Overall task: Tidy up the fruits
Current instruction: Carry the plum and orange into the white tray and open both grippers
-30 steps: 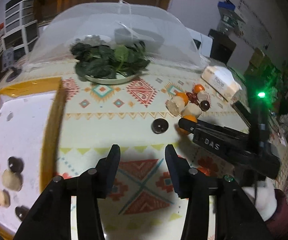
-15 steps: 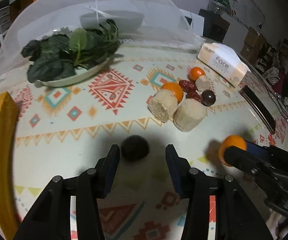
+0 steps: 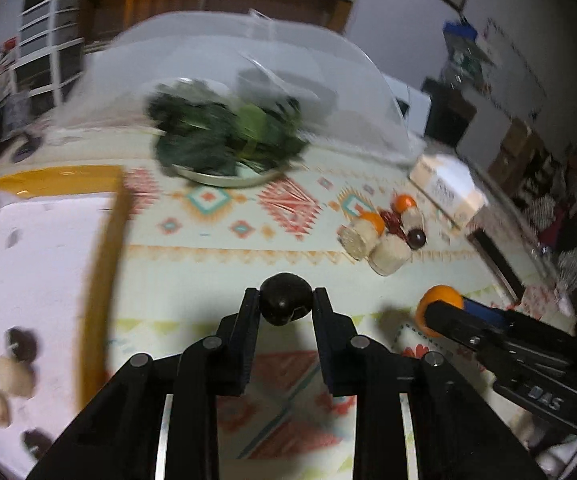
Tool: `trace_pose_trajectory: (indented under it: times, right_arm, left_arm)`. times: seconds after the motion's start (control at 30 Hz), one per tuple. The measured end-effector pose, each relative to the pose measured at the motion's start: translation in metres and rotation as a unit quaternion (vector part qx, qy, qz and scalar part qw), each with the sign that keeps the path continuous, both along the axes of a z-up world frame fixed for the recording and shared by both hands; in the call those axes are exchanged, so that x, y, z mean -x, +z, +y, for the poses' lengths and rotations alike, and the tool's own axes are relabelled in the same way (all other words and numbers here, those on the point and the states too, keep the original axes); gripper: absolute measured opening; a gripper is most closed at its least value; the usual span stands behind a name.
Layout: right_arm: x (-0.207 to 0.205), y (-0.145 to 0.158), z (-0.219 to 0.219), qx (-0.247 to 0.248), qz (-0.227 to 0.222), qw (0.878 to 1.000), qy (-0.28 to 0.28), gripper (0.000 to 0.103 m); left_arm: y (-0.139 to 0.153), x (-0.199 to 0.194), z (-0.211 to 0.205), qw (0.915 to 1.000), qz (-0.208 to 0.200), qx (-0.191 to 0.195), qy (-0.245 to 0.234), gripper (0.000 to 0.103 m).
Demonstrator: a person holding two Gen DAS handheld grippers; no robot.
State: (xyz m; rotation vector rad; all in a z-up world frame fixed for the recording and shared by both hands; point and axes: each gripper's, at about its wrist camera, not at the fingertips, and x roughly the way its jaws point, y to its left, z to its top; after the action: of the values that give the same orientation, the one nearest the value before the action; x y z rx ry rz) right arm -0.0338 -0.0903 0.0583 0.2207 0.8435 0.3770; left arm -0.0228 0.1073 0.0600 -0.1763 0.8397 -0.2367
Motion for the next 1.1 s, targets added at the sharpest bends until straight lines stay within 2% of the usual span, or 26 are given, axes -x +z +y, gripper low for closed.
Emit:
trace_pose_trajectory:
  times: [0.13,0.27,0.4,0.53,0.73,0.83,0.97,1.03,1.1]
  right_arm:
    - [0.006,0.013,0.039,-0.002,-0.011,0.999,0.037,0.038]
    - [0.010,0.025,0.092,-0.009,-0.015,0.996,0.090,0.038]
    - [0.016,0.032,0.152,-0.009,-0.020,0.989,0.148,0.038]
    - [0.021,0.027,0.208,0.008,-0.017,0.980,0.197,0.038]
    - [0.021,-0.002,0.261,0.050,0.002,0.971,0.234,0.038]
    - [0.019,-0.013,0.270,0.066,0.005,0.969,0.238,0.038]
    - [0.019,-0.017,0.276,0.075,-0.004,0.968,0.238,0.039]
    - [0.019,-0.018,0.276,0.072,-0.005,0.968,0.239,0.041]
    - [0.018,-0.016,0.275,0.071,-0.009,0.969,0.238,0.049]
  left_arm:
    - [0.020,0.022,0.054,0.9990,-0.011,0.011,0.042,0.026]
    - [0.028,0.034,0.114,0.9951,-0.013,-0.004,0.098,0.026]
    - [0.022,0.028,0.169,0.9891,0.010,-0.016,0.146,0.026]
    - [0.005,0.016,0.209,0.9842,0.037,-0.005,0.173,0.026]
    - [-0.019,0.003,0.239,0.9790,0.068,0.025,0.191,0.026]
    - [-0.024,0.003,0.246,0.9781,0.073,0.042,0.190,0.028]
    - [-0.022,0.007,0.248,0.9779,0.066,0.062,0.188,0.045]
    - [-0.018,0.008,0.248,0.9777,0.061,0.067,0.190,0.049]
    - [-0.014,0.011,0.248,0.9773,0.057,0.072,0.191,0.054]
